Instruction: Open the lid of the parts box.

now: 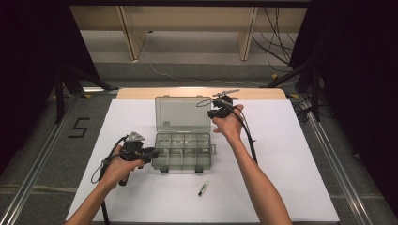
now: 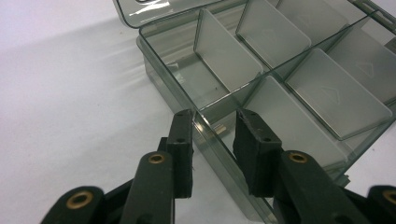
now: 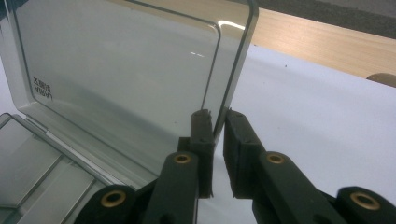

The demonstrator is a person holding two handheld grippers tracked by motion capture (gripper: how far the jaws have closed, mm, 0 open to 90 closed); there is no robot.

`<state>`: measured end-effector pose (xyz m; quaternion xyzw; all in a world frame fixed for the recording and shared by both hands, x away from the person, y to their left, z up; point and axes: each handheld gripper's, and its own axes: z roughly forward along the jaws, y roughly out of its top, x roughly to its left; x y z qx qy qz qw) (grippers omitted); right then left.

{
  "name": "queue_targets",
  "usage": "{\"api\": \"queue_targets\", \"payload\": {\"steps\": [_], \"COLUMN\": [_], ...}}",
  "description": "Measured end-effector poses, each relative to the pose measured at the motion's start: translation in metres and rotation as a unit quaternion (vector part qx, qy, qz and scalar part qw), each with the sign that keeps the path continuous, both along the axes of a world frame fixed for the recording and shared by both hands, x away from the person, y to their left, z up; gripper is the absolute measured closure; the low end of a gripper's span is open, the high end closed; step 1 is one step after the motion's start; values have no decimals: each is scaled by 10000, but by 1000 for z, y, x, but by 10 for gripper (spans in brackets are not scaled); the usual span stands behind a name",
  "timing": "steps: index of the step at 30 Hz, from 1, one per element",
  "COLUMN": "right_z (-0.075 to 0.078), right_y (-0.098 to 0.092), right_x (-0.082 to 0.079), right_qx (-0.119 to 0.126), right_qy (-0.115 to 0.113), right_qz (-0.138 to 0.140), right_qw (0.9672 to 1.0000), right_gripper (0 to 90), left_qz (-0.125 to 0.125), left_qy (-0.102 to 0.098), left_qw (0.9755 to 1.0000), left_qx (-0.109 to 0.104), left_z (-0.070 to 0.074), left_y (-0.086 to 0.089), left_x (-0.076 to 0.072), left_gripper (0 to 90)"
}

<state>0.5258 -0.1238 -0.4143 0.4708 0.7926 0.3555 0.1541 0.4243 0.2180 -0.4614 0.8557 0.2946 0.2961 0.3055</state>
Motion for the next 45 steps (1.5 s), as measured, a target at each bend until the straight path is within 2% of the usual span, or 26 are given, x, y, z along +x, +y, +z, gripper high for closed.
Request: {"api": "queue_targets", "payload": {"steps": [2, 4, 6, 11, 13, 20, 22, 25, 26, 27, 29, 30, 31, 32, 33, 34, 35, 36, 38, 39, 40, 41, 42, 43, 44, 45], "right_z": [0, 0, 0, 0, -1, -3, -3, -3, -2, -2, 0, 0, 1, 2, 4, 7, 8, 10, 14, 16, 18, 20, 22, 25, 27, 29], "right_y": [1, 2, 2, 2, 2, 1, -1, -3, -2, -4, -4, -4, -3, -3, -3, -1, -1, -1, 1, 1, 3, 3, 5, 6, 6, 6], "right_x": [0, 0, 1, 2, 2, 3, 4, 4, 3, 4, 3, 2, 1, -1, -3, -7, -8, -11, -18, -22, -26, -29, -35, -41, -45, -50], "right_qx": [35, 12, 0, -35, -4, -7, -39, -64, 11, -36, -6, -3, 30, 24, 20, -9, -41, -30, 117, 157, 292, 337, 409, 452, 441, 451], "right_qy": [42, 48, 41, 69, 76, 53, 95, 42, 68, 7, -23, -108, -102, -191, -234, -167, -302, -424, -489, -545, -560, -693, -708, -755, -837, -819], "right_qz": [-89, -108, -104, -141, -188, -192, -189, -163, -217, -78, 16, 55, 84, 208, 312, 294, 455, 629, 748, 939, 1033, 1217, 1269, 1420, 1523, 1606], "right_qw": [9999, 9999, 9999, 9999, 9998, 9998, 9998, 9998, 9997, 10000, 10000, 9999, 9999, 9996, 9992, 9994, 9985, 9971, 9959, 9940, 9926, 9896, 9885, 9859, 9838, 9826], "right_gripper": [829, 827, 826, 823, 819, 817, 813, 800, 791, 777, 749, 729, 703, 676, 645, 604, 573, 547, 480, 457, 434, 416, 399, 389, 380, 368], "left_qz": [5, -25, 5, -21, -6, 10, -3, 0, -21, -22, 1, -18, -6, -33, 0, 28, -32, 8, -26, -35, -137, -56, -65, -94, -79, -85], "left_qy": [30, 8, -14, 5, 12, 31, 2, -9, 8, 11, 26, 20, 20, 30, 13, 25, 43, 16, 39, -23, 38, -53, -69, -61, -53, -99], "left_qw": [10000, 10000, 10000, 10000, 10000, 10000, 10000, 10000, 10000, 10000, 10000, 10000, 10000, 10000, 10000, 10000, 10000, 10000, 10000, 10000, 9996, 9998, 9998, 9997, 9997, 9997], "left_qx": [27, -73, -21, -68, 22, 36, 4, -14, -68, -70, 17, -56, -33, 6, -60, 61, -10, 18, -52, -75, -232, -190, -189, -226, -231, -228], "left_z": [0, -1, 0, -1, 0, 1, 0, 0, -1, -1, 0, -1, 0, 1, 0, 1, 1, 2, 2, 2, 2, 4, 5, 6, 7, 9], "left_y": [0, 0, 0, 0, 0, 0, 0, 0, 0, 0, 1, 1, 2, 3, 3, 5, 5, 6, 6, 6, 5, 5, 4, 4, 3, 4], "left_x": [0, 0, 0, 0, 0, 0, 0, 0, 0, 0, 1, 1, 1, 2, 2, 3, 4, 4, 4, 4, 3, 2, 2, 1, 0, 0], "left_gripper": [673, 672, 672, 671, 670, 670, 670, 667, 666, 663, 644, 634, 629, 621, 606, 578, 555, 544, 500, 487, 488, 482, 469, 447, 419, 396]}}
